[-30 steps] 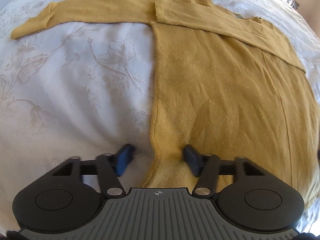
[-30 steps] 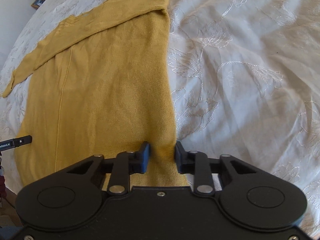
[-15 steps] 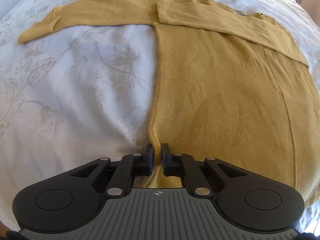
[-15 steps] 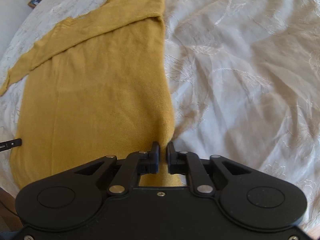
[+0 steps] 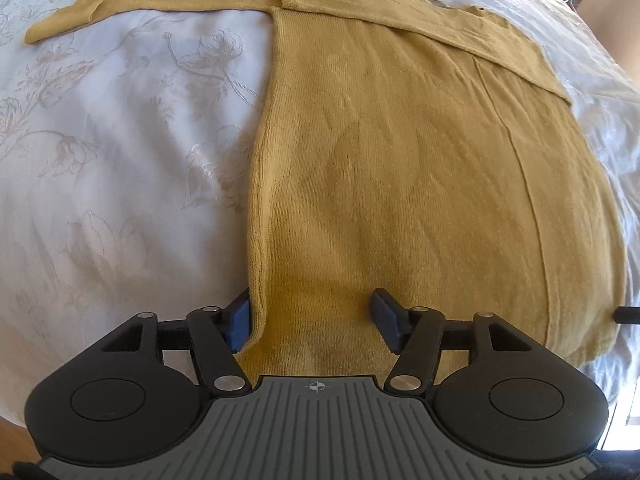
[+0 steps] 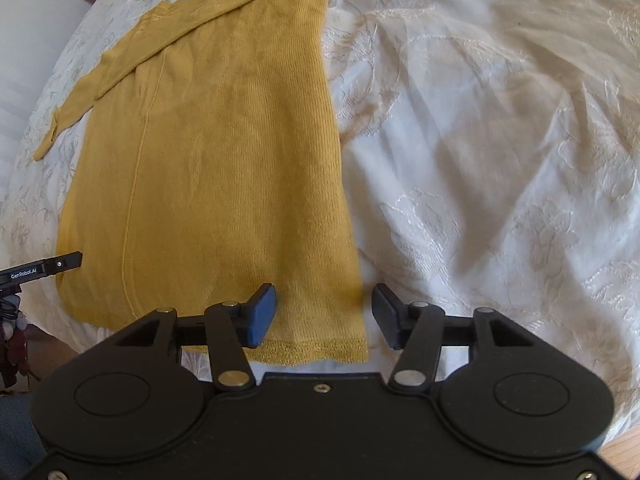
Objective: Fold small clothes
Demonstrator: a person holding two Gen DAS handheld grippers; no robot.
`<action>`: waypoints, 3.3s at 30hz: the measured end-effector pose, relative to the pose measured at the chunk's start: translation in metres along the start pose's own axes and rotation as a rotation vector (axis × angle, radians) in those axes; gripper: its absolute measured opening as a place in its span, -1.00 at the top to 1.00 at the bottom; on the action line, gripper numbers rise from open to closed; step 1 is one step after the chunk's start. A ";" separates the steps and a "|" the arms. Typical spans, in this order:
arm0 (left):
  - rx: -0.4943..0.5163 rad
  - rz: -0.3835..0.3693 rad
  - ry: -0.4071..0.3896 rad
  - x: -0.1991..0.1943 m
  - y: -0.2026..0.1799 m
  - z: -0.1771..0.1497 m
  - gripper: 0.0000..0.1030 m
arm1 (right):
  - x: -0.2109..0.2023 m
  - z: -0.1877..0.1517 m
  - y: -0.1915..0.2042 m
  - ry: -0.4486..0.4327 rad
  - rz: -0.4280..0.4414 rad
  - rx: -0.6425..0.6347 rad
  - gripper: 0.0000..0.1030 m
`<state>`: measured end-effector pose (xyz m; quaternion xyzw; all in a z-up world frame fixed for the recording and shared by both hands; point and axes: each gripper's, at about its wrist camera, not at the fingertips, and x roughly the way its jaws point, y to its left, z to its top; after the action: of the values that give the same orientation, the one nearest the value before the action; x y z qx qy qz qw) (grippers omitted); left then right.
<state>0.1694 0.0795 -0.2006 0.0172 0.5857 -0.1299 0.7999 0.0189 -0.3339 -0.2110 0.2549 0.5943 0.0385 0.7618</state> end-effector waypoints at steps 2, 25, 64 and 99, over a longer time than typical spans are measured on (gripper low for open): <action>0.023 0.012 0.028 0.002 -0.002 0.001 -0.05 | 0.001 0.001 0.006 0.017 -0.015 -0.038 0.84; -0.253 0.082 -0.107 -0.048 0.042 0.042 -0.70 | -0.034 0.082 0.079 -0.210 -0.138 -0.288 -0.99; 0.069 0.060 -0.229 0.004 0.282 0.235 0.59 | 0.068 0.121 0.345 -0.155 -0.146 -0.403 -0.99; -0.532 0.198 -0.376 -0.006 0.373 0.240 -0.18 | 0.091 0.134 0.350 -0.088 -0.128 -0.384 -0.99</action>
<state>0.4765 0.3979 -0.1667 -0.1598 0.4366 0.1048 0.8791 0.2550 -0.0434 -0.1178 0.0682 0.5571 0.0914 0.8226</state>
